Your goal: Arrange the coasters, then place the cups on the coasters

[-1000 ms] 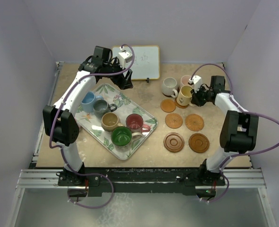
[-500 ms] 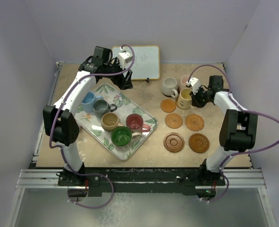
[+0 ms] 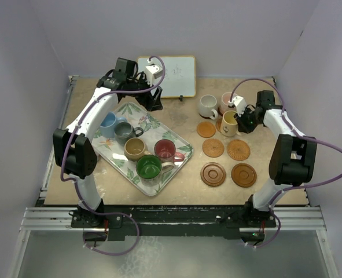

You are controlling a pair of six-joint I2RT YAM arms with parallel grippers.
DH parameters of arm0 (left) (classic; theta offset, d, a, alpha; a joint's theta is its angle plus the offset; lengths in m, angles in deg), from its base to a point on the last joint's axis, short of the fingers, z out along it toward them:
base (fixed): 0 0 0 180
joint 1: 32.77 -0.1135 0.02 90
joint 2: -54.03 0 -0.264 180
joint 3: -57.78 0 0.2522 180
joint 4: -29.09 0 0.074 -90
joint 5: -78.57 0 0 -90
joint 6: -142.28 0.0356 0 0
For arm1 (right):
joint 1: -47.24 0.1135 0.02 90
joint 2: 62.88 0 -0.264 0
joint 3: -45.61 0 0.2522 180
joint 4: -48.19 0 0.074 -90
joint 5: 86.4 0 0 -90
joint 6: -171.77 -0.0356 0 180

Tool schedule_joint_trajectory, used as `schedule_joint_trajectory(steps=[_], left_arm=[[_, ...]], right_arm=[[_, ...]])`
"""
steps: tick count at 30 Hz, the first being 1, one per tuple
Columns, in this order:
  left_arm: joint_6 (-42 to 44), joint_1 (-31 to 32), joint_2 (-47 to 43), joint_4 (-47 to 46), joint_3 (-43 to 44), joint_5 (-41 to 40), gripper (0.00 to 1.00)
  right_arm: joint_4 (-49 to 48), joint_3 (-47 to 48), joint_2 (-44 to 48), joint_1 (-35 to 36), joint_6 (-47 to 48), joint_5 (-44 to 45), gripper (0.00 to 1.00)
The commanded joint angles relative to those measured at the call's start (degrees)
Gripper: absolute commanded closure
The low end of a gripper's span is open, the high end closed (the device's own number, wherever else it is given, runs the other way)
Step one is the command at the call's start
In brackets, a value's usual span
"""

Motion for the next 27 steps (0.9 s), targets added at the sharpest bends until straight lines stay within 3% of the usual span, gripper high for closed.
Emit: schedule_joint_trajectory(steps=[1,27], left_arm=[[1.8,-0.4,-2.0,-0.7,0.0,0.7,0.2],[2.2,-0.3,-2.6,-0.4,-0.6,1.0,0.2]], right_arm=[[3.4,2.4,1.4,-0.7,1.9,3.4,1.0],[8.6,2.9,5.5,-3.3,2.8,2.5,1.0]])
